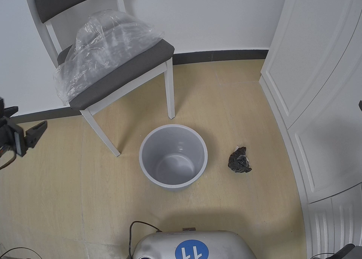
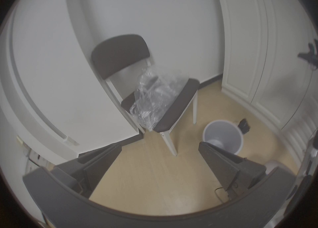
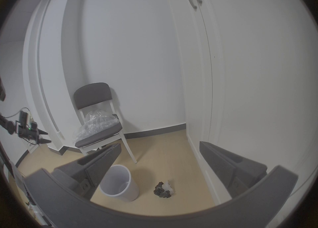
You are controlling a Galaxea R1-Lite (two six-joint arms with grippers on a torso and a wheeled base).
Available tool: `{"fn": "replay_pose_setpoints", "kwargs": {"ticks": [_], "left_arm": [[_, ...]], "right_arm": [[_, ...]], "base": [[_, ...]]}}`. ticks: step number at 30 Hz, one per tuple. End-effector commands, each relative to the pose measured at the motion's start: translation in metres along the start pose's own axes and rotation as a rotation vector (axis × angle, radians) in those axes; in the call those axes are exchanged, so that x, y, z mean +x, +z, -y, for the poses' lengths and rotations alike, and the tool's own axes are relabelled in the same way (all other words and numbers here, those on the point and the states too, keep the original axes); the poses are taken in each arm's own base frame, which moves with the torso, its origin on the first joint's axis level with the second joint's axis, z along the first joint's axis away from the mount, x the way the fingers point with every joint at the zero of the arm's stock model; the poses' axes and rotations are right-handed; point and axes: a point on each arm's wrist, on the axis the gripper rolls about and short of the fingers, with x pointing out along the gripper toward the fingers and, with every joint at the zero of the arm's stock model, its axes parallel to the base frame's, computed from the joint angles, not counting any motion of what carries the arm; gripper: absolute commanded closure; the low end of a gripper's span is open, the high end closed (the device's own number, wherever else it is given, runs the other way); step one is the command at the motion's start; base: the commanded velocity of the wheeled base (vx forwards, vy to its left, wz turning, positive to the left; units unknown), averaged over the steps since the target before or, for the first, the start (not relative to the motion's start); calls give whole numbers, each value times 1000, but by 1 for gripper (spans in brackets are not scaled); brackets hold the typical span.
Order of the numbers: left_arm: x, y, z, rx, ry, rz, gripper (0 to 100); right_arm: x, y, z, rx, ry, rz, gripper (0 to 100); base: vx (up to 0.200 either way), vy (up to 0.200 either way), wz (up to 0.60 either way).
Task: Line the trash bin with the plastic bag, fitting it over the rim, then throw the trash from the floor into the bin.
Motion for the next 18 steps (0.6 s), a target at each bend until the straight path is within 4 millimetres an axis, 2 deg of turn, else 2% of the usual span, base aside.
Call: {"fn": "replay_pose_setpoints", "kwargs": {"ticks": [1,7,14,18], "left_arm": [[151,-30,9,206,61,-261,0],[189,-34,10,223,114,-248,0],[205,-13,3,249,175,-196,0],[206,-3,-2,243,194,-168,0]], "right_arm": [[42,-11,3,74,4,-92,0],[55,-18,6,106,-4,-139,0],[56,-15,7,118,-10,-109,0],[56,-15,7,119,-12,-104,0]], "base": [[0,0,0],[0,0,0],[0,0,0],[0,0,0]]}}
